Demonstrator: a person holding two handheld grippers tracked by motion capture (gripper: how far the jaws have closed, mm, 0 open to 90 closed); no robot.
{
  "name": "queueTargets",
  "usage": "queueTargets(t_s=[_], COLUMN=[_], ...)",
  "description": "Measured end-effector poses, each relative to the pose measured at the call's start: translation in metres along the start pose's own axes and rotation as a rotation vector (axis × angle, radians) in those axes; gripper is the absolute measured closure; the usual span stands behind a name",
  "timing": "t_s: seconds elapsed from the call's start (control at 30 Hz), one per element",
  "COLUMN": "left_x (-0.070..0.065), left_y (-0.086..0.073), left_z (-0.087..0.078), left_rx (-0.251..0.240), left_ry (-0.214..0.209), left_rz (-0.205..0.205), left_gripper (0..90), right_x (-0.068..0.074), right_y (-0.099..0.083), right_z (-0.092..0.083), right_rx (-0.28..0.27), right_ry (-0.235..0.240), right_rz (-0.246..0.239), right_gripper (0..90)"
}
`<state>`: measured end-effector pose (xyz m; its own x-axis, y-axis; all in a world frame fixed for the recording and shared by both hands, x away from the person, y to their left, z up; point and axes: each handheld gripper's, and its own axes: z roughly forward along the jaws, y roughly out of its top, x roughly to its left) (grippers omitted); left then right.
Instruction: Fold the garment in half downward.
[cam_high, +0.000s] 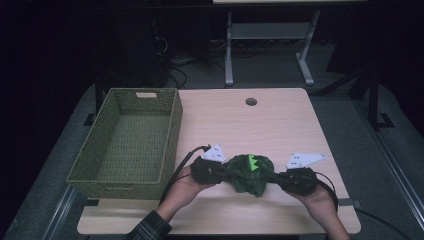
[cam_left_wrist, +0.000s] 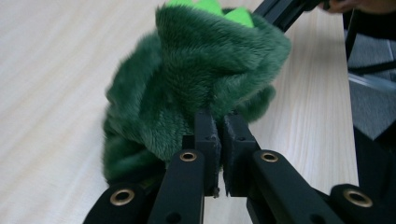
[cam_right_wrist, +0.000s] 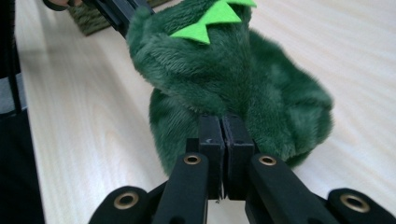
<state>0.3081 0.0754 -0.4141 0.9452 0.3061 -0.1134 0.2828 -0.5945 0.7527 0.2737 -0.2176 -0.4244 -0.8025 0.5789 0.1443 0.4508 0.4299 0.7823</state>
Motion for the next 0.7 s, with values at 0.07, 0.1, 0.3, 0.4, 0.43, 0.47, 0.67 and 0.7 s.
queueTargets(t_s=[0.07,0.1,0.3,0.4,0.43,0.47,0.67,0.7], left_x=[-0.002,-0.003,-0.007,-0.009,-0.009,-0.009,-0.007,-0.007], left_y=[-0.005,-0.008,-0.021,-0.023,-0.024,-0.024,-0.029,-0.030], left_z=[0.006,0.009,0.029,0.035,0.036,0.037,0.042,0.043], left_rx=[0.018,0.028,0.086,0.108,0.112,0.116,0.145,0.138], left_ry=[-0.010,-0.016,-0.044,-0.047,-0.041,-0.040,-0.030,-0.031], left_rz=[0.001,-0.003,0.005,0.013,0.019,0.020,0.030,0.025], left_gripper=[85.8,85.8,85.9,86.0,86.0,86.1,86.4,86.4], right_x=[0.003,0.003,0.006,0.006,0.006,0.006,0.005,0.004], right_y=[-0.005,-0.007,-0.023,-0.029,-0.030,-0.031,-0.036,-0.037], right_z=[0.002,0.002,0.010,0.016,0.018,0.019,0.028,0.029], right_rx=[0.014,0.022,0.078,0.107,0.118,0.122,0.155,0.161], right_ry=[0.006,0.009,0.033,0.045,0.050,0.052,0.069,0.069], right_rz=[0.004,0.007,0.029,0.037,0.045,0.042,0.058,0.059], right_gripper=[87.8,87.9,87.9,87.8,87.9,87.9,87.9,88.0])
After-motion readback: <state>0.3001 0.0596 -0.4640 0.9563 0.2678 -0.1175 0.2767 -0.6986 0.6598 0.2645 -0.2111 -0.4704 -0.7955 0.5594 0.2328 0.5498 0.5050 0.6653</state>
